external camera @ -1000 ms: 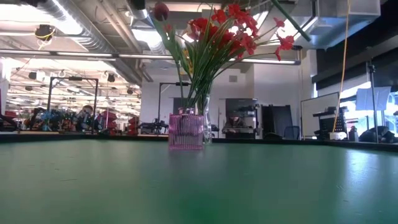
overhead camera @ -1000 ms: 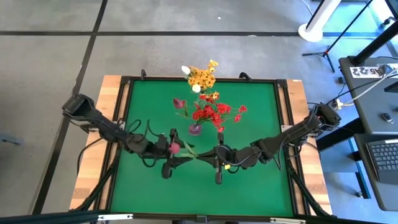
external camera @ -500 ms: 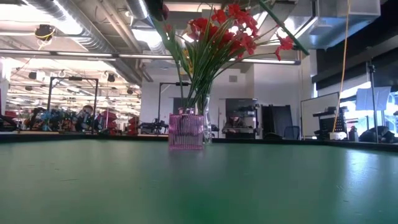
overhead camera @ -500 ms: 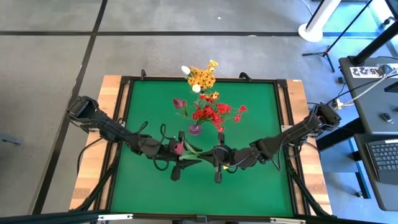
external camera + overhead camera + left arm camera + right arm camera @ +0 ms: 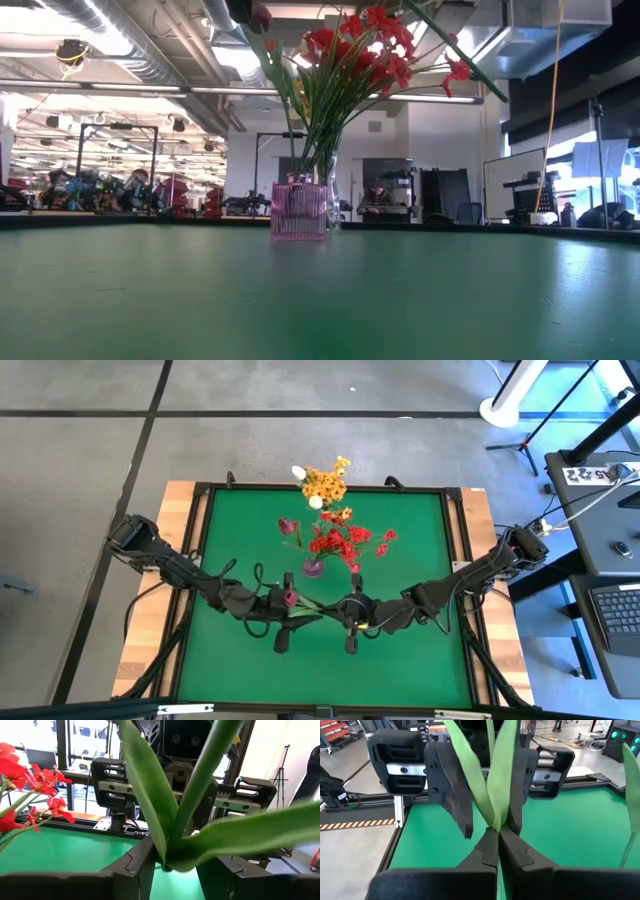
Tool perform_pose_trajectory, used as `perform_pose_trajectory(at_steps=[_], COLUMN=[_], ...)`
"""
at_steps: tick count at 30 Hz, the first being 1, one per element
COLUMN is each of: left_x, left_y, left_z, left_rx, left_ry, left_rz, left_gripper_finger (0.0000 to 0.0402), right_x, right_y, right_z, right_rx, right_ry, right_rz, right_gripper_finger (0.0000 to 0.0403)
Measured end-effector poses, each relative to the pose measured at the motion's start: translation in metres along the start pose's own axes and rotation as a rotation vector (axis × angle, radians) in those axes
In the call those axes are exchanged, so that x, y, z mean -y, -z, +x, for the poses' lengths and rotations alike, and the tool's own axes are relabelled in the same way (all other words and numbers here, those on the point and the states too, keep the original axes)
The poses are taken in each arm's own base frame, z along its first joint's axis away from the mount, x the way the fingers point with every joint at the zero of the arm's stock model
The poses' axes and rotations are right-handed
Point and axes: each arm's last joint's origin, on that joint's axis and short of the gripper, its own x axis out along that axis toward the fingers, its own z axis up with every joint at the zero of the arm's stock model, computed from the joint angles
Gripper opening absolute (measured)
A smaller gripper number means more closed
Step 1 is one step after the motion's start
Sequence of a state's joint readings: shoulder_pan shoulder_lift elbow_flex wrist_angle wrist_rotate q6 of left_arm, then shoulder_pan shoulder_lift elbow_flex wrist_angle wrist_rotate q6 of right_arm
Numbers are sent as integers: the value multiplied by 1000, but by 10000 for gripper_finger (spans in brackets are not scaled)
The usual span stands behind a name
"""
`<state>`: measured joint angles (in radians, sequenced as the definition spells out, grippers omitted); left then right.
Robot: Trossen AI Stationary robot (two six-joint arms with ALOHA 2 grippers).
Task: Sort flowers into vase by color
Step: Put the red tulip into the violet vase
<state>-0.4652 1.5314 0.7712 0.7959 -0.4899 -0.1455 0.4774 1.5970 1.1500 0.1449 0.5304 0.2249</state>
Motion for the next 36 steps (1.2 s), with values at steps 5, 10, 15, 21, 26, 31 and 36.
perform_pose_trajectory(at_steps=[5, 10, 15, 21, 26, 31, 36], left_x=[-1, -1, 2, 5, 3, -5, -18], left_y=[0, 0, 0, -4, -13, -29, -51], left_z=[0, 0, -3, -9, -23, -43, -57], left_rx=[4, 7, 15, 3, -50, -112, -202], left_ry=[-22, -46, -119, -132, -209, -251, -336], left_rz=[14, 23, 30, 55, 87, 51, -2], left_gripper_finger=[99, 37, 7, 4, 2, 2, 1], right_x=[1, 1, 1, 3, 11, 21, 31], right_y=[2, 3, 4, 7, -12, -24, -28], right_z=[0, 0, 0, -3, -20, -39, -55], right_rx=[-23, -26, -37, -103, -166, -224, -241], right_ry=[5, 6, 8, 24, 109, 179, 269], right_rz=[-6, -6, -13, -56, -64, -60, -34], right_gripper_finger=[0, 0, 13, 66, 133, 185, 203])
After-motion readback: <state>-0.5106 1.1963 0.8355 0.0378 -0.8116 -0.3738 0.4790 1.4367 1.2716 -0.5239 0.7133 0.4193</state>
